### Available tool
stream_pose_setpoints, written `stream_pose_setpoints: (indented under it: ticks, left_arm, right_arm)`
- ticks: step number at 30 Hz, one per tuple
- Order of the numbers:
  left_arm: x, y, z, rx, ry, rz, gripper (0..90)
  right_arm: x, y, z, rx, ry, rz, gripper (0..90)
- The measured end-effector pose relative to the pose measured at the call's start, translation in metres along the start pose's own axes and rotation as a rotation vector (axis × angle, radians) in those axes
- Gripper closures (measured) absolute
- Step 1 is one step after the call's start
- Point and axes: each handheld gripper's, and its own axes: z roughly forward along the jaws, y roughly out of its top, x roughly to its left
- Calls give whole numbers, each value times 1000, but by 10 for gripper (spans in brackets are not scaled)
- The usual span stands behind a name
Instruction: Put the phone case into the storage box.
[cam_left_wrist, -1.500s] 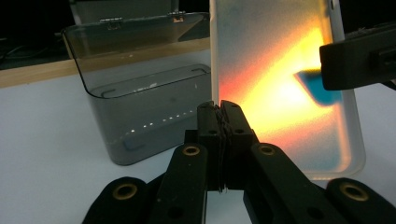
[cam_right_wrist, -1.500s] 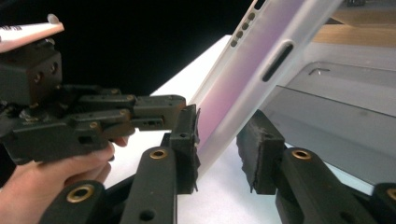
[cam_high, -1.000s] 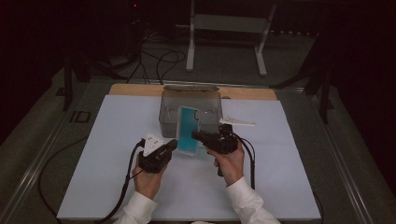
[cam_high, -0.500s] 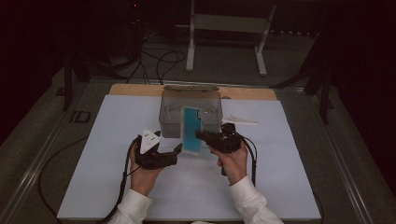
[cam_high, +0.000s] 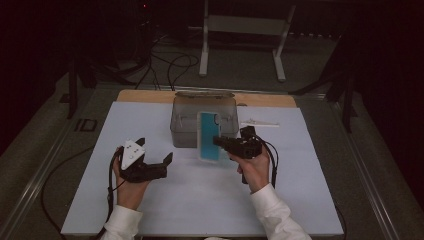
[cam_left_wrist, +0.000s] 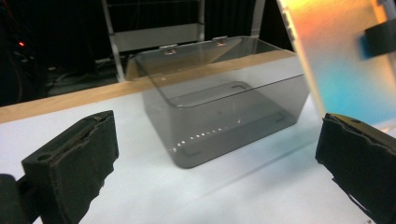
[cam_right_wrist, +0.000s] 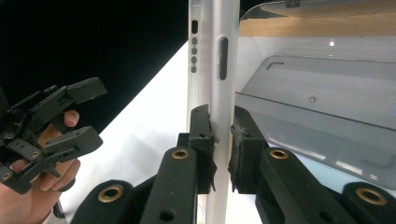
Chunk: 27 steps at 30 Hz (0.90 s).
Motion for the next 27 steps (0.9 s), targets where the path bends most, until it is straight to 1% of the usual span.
stream_pose_setpoints:
  ticks: [1,3,7,8,11,14,16,19,21,22,23,27]
  left_arm:
    - [2,-2,-2,-5,-1,8,2]
    - [5,-7,-5,-17,14,21,2]
    - [10,-12,-9,-24,24,17,2]
    - [13,-16,-11,-25,33,20,2]
    - [17,-22,-14,-19,52,18,2]
    - [20,-28,-16,-14,59,14,2]
    - [22,-32,-18,-11,73,27,2]
    - [25,-39,-21,10,82,35,2]
    - [26,-41,-22,14,86,31,2]
    - [28,-45,-25,11,97,19,2]
    - [29,-46,-26,13,101,18,2]
    - [32,-50,-28,2,104,4,2]
  right_arm:
    - [0,1,0,2,-4,0,817]
    - [-1,3,0,8,-16,-10,817]
    - [-1,5,-1,16,-29,-17,818]
    - [-2,6,-1,18,-34,-16,818]
    - [-3,9,-1,25,-47,-11,817]
    - [-4,12,-1,28,-52,-11,818]
    - [-4,13,-1,32,-58,-14,818]
    - [-4,15,-2,34,-64,-17,818]
    - [-4,16,-2,34,-70,-14,818]
    - [-4,17,-2,32,-73,-15,818]
    - [-4,18,-2,36,-76,-15,818]
    - [-4,19,-1,41,-87,-16,818]
